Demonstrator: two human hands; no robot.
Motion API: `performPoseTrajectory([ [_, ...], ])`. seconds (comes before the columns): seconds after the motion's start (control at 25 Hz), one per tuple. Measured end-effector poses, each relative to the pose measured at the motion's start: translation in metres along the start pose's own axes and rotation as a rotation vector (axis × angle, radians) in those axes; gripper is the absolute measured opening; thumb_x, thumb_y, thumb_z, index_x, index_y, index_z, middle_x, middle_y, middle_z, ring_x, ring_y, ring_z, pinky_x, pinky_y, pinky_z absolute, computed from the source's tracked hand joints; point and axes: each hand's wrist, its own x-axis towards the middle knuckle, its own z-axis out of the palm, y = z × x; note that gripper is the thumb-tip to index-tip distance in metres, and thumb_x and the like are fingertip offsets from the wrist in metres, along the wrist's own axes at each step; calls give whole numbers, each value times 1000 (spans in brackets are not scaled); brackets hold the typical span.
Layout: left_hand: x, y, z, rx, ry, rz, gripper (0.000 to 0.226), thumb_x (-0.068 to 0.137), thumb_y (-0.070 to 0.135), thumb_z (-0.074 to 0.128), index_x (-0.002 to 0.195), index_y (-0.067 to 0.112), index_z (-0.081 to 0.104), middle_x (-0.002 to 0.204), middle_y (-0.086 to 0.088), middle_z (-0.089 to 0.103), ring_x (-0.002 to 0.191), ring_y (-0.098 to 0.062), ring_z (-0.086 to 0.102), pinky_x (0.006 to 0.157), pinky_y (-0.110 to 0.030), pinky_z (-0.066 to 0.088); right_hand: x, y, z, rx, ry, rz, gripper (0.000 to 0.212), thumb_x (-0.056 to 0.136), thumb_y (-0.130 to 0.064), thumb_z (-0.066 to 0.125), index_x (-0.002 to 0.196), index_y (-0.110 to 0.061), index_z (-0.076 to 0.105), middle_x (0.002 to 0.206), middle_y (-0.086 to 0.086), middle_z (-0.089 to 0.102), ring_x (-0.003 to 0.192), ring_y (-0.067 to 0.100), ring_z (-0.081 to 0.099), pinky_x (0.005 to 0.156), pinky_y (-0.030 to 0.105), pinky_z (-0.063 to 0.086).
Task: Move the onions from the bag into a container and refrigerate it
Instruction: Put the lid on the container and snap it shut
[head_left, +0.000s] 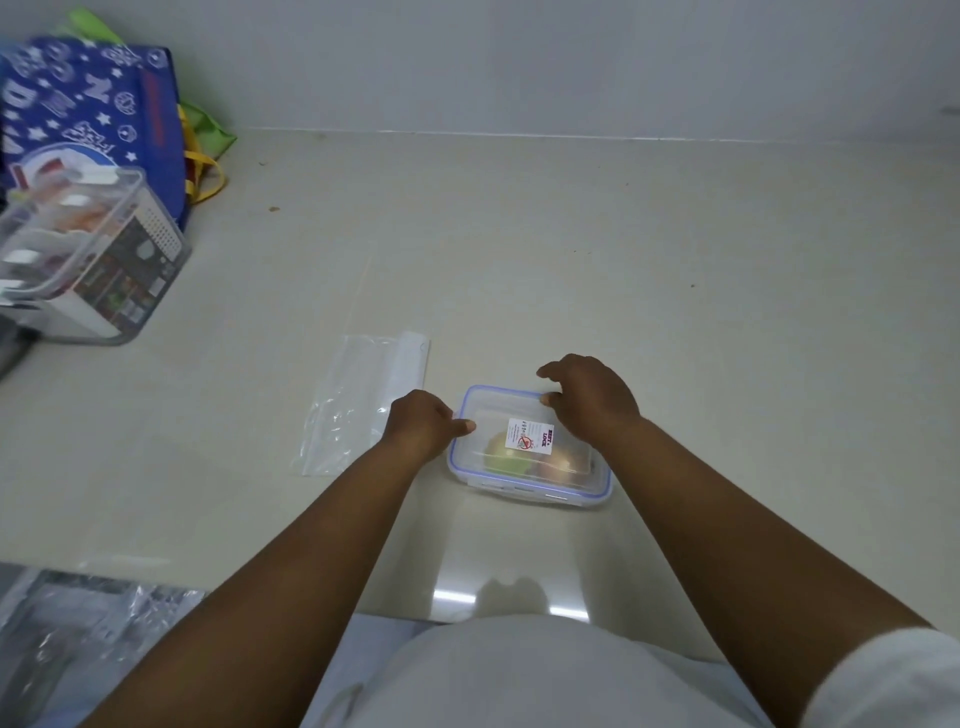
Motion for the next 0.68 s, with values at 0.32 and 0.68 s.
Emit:
performPoseTrajectory([
  [0.32,-4,6,-1,107,29,5,57,71,36,79,47,16,32,52,-5,44,51,-21,43,52,-26,32,-82,38,4,81,138,413,42,82,-42,70,107,-7,71,103,10,69,99,31,65,81,35,51],
  [0.68,4,3,1,-105,-65,-42,29,77,27,78,75,2,64,90,-20,74,82,-35,71,85,-40,56,-68,29,2,335,33,636,40,70,-35,81,55,-8,56,62,14,66,58,26,61,57,32,47],
])
